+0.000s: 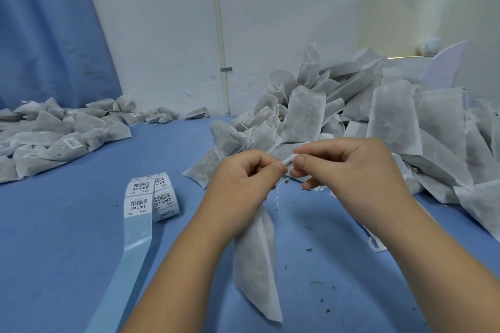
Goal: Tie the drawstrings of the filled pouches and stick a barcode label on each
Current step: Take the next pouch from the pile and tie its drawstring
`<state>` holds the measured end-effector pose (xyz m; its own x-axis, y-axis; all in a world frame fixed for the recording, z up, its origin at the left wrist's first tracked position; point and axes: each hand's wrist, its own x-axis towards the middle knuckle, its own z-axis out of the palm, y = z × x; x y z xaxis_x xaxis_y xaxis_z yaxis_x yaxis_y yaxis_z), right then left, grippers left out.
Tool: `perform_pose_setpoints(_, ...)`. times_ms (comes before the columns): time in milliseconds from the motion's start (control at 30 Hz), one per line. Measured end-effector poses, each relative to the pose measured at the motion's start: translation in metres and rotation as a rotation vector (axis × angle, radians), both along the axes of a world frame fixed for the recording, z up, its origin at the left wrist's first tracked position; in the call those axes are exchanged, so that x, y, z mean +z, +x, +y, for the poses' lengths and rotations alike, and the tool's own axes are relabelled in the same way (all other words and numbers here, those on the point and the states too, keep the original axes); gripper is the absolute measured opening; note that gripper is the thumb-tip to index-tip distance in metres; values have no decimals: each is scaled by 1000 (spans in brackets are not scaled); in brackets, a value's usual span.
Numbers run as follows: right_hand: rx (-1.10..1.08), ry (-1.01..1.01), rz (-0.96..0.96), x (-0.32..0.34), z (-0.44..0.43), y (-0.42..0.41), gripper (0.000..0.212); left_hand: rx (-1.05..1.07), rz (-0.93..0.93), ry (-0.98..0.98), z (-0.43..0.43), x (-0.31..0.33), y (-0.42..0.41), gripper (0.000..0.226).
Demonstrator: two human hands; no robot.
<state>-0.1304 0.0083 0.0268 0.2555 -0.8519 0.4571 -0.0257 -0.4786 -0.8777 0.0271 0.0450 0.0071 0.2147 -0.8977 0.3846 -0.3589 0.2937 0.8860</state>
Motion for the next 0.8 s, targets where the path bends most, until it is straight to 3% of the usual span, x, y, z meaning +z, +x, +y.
perform_pose_setpoints(400,-122,-16,268,-13,-19,-4,25,197,-171,114,-11,-14,18,25)
perform_pose_setpoints(533,-127,-14,259,-18,-23,-3,23,213,-146,132,-15,-18,20,22)
perform_pose_setpoints(733,-173,-26,97,-18,-28,-4,19,11,-150,348,-8,-17,22,6)
perform_pose_setpoints(800,-202,-19,65,-16,-31,-8,18,-95,-127,459,-5,-13,24,22)
